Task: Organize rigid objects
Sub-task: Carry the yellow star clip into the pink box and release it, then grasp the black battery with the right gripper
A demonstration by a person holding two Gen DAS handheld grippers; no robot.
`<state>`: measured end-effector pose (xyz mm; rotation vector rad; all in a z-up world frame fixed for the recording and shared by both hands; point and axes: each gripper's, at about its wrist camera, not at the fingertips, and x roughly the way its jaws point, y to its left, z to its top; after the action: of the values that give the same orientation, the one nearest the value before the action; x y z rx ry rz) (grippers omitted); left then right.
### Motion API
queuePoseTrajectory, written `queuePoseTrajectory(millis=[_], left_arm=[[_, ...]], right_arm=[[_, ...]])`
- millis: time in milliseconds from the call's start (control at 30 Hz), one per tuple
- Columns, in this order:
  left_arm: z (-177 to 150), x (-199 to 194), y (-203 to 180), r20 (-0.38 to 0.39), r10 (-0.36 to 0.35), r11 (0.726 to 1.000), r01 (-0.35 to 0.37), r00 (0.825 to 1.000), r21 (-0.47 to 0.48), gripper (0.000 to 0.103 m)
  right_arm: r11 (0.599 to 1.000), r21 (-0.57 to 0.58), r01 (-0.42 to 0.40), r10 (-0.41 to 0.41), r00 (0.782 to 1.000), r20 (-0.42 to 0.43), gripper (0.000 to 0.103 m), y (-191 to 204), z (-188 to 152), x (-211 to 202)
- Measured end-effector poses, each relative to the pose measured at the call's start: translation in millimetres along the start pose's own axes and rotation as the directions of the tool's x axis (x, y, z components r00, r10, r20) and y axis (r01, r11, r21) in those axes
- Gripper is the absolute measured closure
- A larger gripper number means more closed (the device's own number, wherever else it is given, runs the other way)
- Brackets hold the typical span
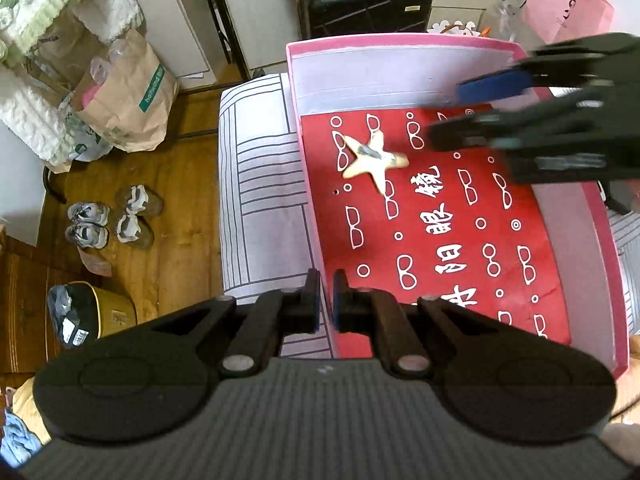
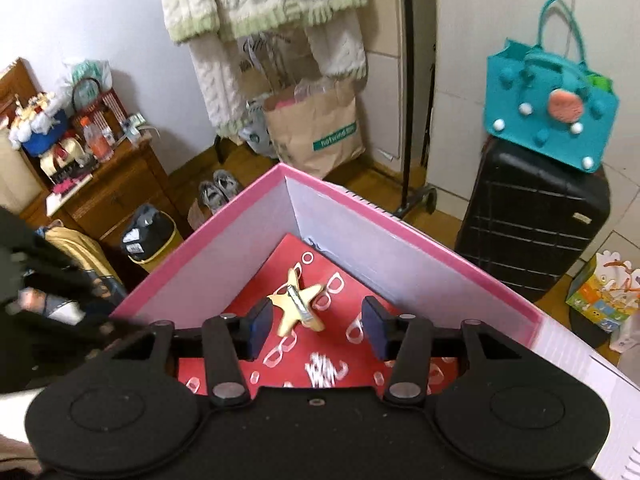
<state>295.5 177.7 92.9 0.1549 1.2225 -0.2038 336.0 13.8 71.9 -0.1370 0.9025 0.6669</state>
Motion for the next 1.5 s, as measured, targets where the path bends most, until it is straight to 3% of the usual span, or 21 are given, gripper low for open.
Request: queuePoseTrajectory(millis=[167, 300, 600, 733, 1100, 1367, 1500], left_arm=[[-1.2, -1.1, -1.6, 0.000, 0.003, 1.000, -0.003, 1.000, 0.020, 0.098], [-1.9, -1.9, -3.1, -0.001, 0.010, 1.000, -0.010, 1.000, 0.028, 0.098], [-2.6, -1.4, -5.6, 0.007, 0.018, 1.000, -0.019, 1.000, 0.021, 0.098], [-4.9, -1.0, -5.4, 0.016, 0.022, 1.000, -0.022, 1.000, 0.023, 0.098], [-5.9, -0.6, -2.5, 0.020, 0.011, 1.000, -0.011, 1.000, 0.023, 0.098], [-5.5, 0.7, -3.1, 0.022, 0.013, 1.000, -0.014, 1.000, 0.028, 0.097], [-6.3, 1.4, -3.1, 0.021, 0.010, 1.000, -0.011, 1.000, 0.026, 0.097]], right_arm=[[1.000, 0.016, 0.015, -0.015, 0.999, 0.033, 0.048, -6.6, -27.9, -61.1], [0.997, 0.017, 0.079, -0.080, 0.996, 0.050, 0.048, -10.6, -60.4, -100.9], [0.976, 0.035, 0.215, -0.218, 0.970, 0.109, 0.047, -21.7, -141.7, -138.6], [0.965, 0.059, 0.254, -0.259, 0.962, 0.088, 0.047, -25.1, -166.1, -132.7], [0.967, 0.125, 0.223, -0.221, 0.975, -0.028, 0.049, -31.8, -217.7, -88.1], [0.957, 0.207, 0.205, -0.194, 0.978, -0.074, 0.045, -48.4, -221.0, -62.6], [0.961, 0.144, 0.234, -0.223, 0.971, -0.089, 0.042, -44.5, -215.3, -53.0]])
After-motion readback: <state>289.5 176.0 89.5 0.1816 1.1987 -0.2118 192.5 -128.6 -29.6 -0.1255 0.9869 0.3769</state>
